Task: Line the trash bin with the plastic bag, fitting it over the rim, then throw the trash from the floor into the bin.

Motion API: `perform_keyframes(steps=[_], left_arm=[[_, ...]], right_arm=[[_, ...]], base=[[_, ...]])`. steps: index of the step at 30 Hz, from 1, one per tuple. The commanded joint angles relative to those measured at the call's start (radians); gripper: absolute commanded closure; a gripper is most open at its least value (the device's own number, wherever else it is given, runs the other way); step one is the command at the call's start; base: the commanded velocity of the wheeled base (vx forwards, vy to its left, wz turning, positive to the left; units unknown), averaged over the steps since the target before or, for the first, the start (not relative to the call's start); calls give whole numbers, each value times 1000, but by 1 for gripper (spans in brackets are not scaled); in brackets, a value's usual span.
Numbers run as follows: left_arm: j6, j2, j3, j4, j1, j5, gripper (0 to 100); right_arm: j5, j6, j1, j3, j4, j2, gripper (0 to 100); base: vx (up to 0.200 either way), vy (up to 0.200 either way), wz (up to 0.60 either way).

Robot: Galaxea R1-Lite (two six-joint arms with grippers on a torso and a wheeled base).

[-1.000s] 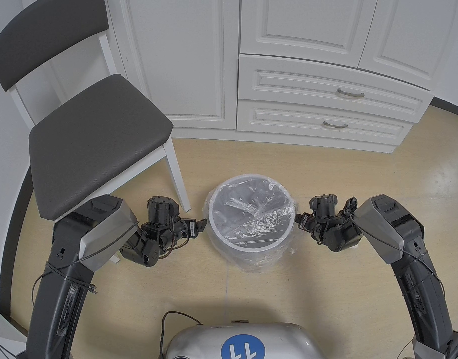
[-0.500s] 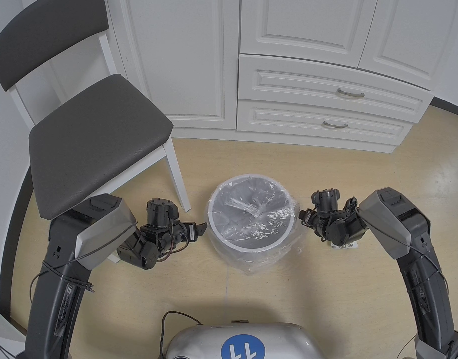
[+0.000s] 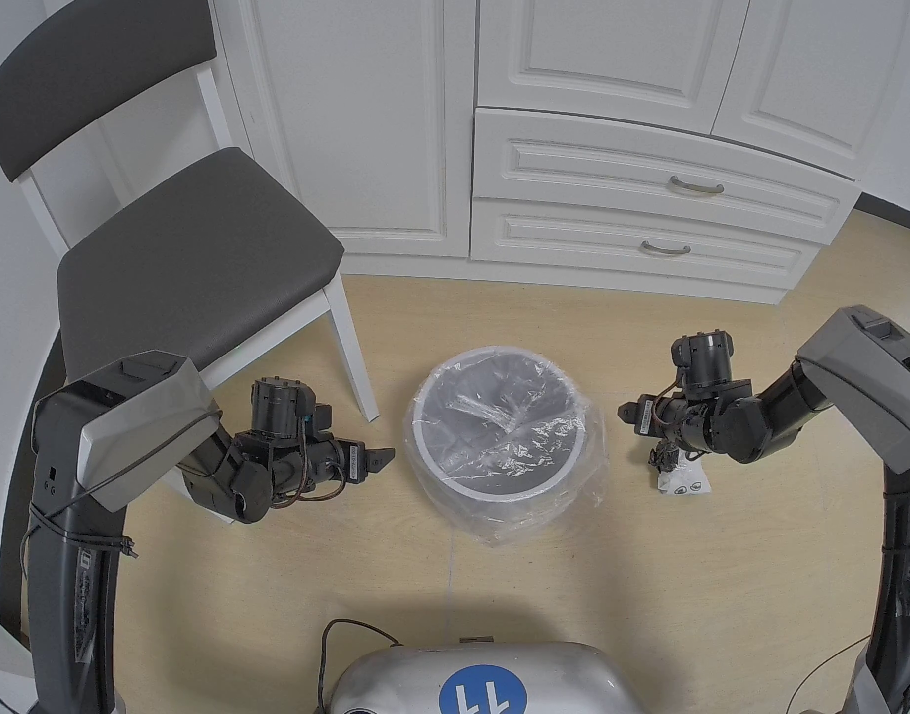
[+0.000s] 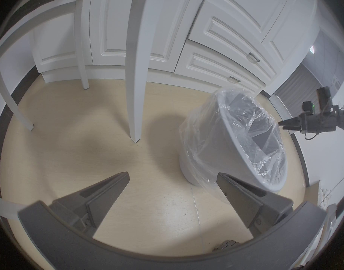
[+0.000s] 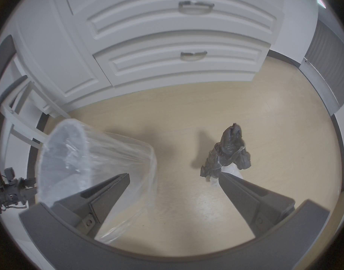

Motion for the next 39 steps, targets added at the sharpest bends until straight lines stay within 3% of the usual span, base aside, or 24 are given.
perform_keyframes(steps=[1, 4, 12, 25, 29, 33, 36, 39], left_arm=[[8, -45, 19, 10, 12, -11, 0], [8, -51, 19, 11, 12, -9, 0], [8, -79, 26, 14, 12, -9, 0], [8, -88, 25, 13, 12, -5, 0], [8, -88, 23, 11, 12, -3, 0], [8, -88, 23, 8, 12, -2, 0], [8, -82, 23, -1, 12, -2, 0], [8, -82, 23, -3, 12, -2, 0]], right_arm=[[4, 70, 97, 37, -2, -119, 0], [-5, 131, 149, 7, 10, -96, 0], [-148, 194, 236, -134, 12, 52, 0], [-177, 203, 241, -231, 12, 181, 0], [-177, 202, 245, -213, 21, 170, 0], [-157, 194, 245, -164, 144, 92, 0], [-60, 172, 247, -96, 268, 12, 0], [-11, 136, 247, -45, 271, -20, 0]], base=[[0, 0, 0], [0, 0, 0], [0, 0, 0], [0, 0, 0], [0, 0, 0], [0, 0, 0], [0, 0, 0], [0, 0, 0]])
